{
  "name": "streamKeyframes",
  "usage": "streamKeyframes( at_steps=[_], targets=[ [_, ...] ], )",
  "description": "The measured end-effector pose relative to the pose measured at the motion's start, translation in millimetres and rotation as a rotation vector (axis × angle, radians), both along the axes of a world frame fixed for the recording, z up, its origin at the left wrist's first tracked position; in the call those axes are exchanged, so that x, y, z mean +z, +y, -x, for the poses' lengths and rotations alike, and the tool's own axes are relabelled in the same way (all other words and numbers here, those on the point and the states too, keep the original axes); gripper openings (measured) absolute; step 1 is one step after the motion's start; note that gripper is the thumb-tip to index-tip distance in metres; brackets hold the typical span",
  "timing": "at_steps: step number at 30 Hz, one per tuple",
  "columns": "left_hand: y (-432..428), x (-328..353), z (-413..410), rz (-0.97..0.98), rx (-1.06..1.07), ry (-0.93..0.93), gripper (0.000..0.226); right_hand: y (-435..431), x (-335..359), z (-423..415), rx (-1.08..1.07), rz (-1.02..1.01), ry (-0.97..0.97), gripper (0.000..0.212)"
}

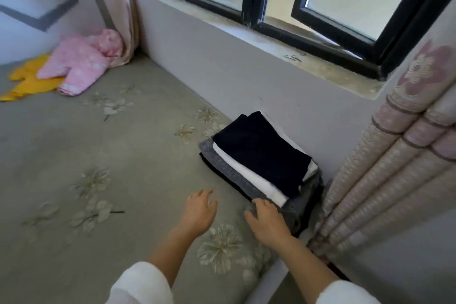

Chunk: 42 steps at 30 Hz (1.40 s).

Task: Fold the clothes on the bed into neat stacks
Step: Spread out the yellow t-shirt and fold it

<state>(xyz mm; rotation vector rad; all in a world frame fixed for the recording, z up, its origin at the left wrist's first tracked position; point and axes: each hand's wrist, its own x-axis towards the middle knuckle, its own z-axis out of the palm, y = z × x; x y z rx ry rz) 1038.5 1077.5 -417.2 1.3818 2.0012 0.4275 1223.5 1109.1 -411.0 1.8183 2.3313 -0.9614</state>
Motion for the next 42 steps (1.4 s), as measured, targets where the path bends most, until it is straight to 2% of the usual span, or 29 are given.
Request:
streamKeyframes(
  at_steps=[6,10,13,15,17,31,37,42],
  targets=[
    [-160.1,56.3,28.2,0.013,0.087,0.102,0.042,-126.5,41.6,37.3,0.105,0.022,0.079,0.054],
    [-253.5,84.3,52.3,0.007,0.155,0.096,0.041,-197.5,70.3,68.6,0.178,0.017,0.129,0.058],
    [-301.5,87.5,73.9,0.003,0.225,0.099,0.041,-234.9,75.4,87.7,0.239,-0.019,0.125,0.056],
    [-375.6,91.2,111.4,0.016,0.307,0.110,0.041,-294.0,86.5,126.1,0.332,-0.029,0.109,0.055],
    [-396.5,86.3,123.2,0.016,0.318,0.109,0.041,-308.2,81.5,137.7,0.347,-0.024,0.092,0.056],
    [-780.8,107.2,332.2,-0.037,0.662,0.166,0.041,-637.8,84.1,407.7,0.666,-0.035,0.122,0.057],
    [-887.5,113.3,397.5,-0.024,0.790,0.260,0.040,-732.2,86.8,502.4,0.837,-0.054,0.092,0.059],
    [-939.0,109.5,451.1,-0.017,0.841,0.304,0.041,-778.8,82.7,567.9,0.903,-0.059,0.104,0.059]
  ],
)
